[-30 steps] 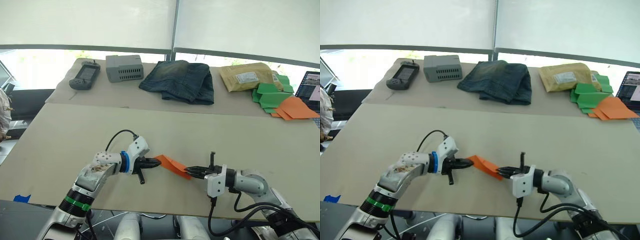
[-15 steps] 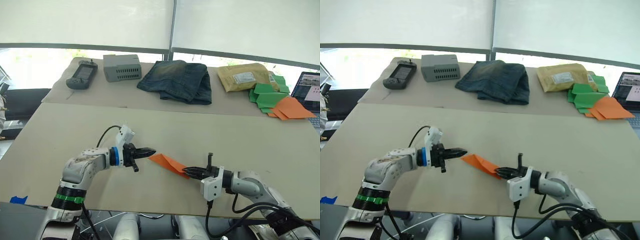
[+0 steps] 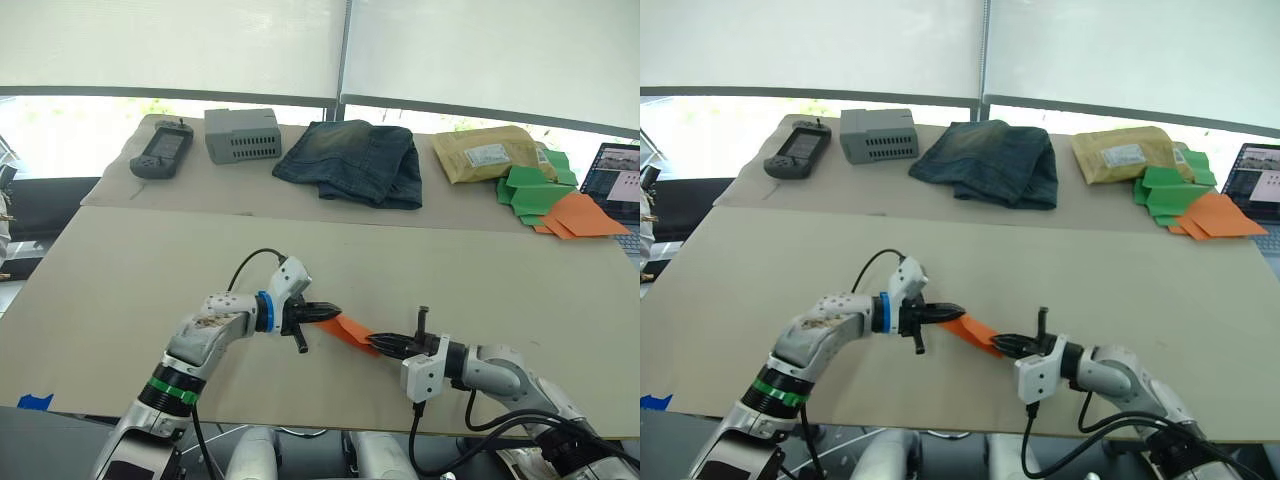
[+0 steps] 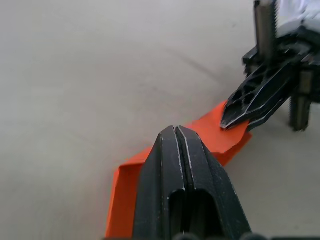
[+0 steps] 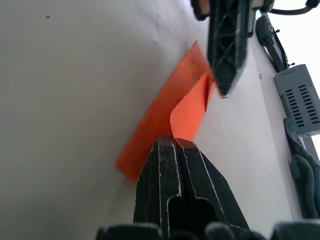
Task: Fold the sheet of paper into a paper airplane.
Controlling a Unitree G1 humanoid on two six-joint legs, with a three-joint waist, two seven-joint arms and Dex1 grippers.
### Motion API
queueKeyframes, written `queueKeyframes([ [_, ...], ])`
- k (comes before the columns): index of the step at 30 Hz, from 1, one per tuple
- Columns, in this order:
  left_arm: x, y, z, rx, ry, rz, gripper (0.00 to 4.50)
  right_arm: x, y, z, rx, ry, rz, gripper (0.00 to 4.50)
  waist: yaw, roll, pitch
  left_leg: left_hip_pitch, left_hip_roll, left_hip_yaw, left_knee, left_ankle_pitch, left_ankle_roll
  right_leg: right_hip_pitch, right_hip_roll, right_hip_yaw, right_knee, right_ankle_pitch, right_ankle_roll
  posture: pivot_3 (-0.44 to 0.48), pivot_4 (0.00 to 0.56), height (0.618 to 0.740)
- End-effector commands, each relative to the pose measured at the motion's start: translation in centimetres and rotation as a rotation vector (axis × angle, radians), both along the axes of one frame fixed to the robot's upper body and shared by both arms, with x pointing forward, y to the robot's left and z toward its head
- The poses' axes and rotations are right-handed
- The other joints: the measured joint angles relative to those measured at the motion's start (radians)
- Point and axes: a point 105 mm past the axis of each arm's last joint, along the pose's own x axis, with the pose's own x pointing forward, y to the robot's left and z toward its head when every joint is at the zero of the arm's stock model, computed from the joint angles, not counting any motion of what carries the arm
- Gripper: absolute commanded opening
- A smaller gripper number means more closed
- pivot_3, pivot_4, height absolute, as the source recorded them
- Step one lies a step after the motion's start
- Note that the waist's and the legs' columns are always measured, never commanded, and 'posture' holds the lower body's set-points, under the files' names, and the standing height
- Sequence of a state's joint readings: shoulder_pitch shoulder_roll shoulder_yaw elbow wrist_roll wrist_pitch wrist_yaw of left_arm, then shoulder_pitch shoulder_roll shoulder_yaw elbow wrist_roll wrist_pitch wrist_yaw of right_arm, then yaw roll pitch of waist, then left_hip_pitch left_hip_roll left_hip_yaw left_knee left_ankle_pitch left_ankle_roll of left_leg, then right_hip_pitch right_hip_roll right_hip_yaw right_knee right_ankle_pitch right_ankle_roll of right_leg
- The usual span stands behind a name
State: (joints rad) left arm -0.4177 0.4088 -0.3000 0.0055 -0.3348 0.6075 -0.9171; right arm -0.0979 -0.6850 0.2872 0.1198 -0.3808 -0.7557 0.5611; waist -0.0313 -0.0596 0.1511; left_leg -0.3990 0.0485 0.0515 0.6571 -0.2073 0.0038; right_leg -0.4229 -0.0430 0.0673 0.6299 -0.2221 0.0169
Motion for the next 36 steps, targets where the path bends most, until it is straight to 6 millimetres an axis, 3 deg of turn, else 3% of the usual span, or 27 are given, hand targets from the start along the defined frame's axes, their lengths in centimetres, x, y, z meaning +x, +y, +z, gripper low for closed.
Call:
queueKeyframes([
  [1,0.2,-0.6,-0.1,0.028,-0.041,-0.03,0.0,-0.8,-0.7,-2.6,-0.097,0.075,-0.016,0.02,0.001,0.0,0.0,0.0,0.0,0.0,0.0,0.0,0.0,0.0,0.0,0.0,0.0,0.0,0.0,0.0,0.15,0.718],
  [10,0.3,-0.6,-2.3,0.117,-0.017,-0.037,0.0,-1.2,-0.7,-2.3,-0.091,0.08,-0.002,0.02,0.016,0.0,-0.001,0.0,0.0,0.0,0.0,0.0,0.0,0.001,0.0,0.0,-0.001,0.0,0.0,0.0,0.15,0.718],
  [16,0.0,-0.3,-2.7,0.129,-0.004,-0.041,0.0,-1.9,-1.7,-1.4,-0.076,0.072,-0.003,1.92,0.02,0.004,-0.003,0.0,-0.001,0.0,0.0,-0.001,0.001,0.001,-0.001,0.0,0.0,0.0,0.0,0.0,0.15,0.718],
  [21,0.0,0.3,-2.8,0.129,0.002,-0.024,0.0,-1.6,-2.3,4.2,0.145,-0.006,-0.063,3.69,0.023,0.005,-0.003,-0.001,-0.001,0.0,0.0,-0.002,0.002,0.0,-0.001,0.0,0.0,-0.001,0.002,0.0,0.15,0.718],
  [23,0.0,0.5,-2.8,0.129,0.004,-0.017,0.0,-1.6,-1.8,5.4,0.198,0.019,-0.074,4.36,0.013,0.007,-0.002,-0.001,-0.001,0.001,0.0,-0.002,0.002,0.0,-0.001,0.002,0.0,-0.001,0.002,0.0,0.15,0.718],
  [26,0.0,0.6,-2.8,0.128,0.006,-0.013,0.0,-0.6,-1.3,5.9,0.202,0.005,-0.138,4.36,0.012,0.008,-0.002,0.001,-0.001,0.0,0.001,-0.002,0.002,0.001,0.0,0.002,0.001,-0.001,0.002,0.0,0.15,0.718],
  [29,0.0,0.5,-2.8,0.123,0.009,-0.005,0.0,0.8,-0.2,5.9,0.335,0.113,-0.234,4.36,0.013,0.008,-0.002,0.001,0.0,0.0,0.002,-0.002,0.002,0.0,0.0,0.001,0.001,-0.001,0.002,0.0,0.15,0.718],
  [36,0.0,0.7,-2.7,0.125,0.006,0.012,0.0,2.6,1.8,3.0,0.453,0.455,-0.385,2.14,0.017,0.01,-0.002,-0.003,0.0,0.0,0.001,-0.003,0.003,-0.002,0.0,0.001,0.0,-0.001,0.002,0.0,0.15,0.718],
])
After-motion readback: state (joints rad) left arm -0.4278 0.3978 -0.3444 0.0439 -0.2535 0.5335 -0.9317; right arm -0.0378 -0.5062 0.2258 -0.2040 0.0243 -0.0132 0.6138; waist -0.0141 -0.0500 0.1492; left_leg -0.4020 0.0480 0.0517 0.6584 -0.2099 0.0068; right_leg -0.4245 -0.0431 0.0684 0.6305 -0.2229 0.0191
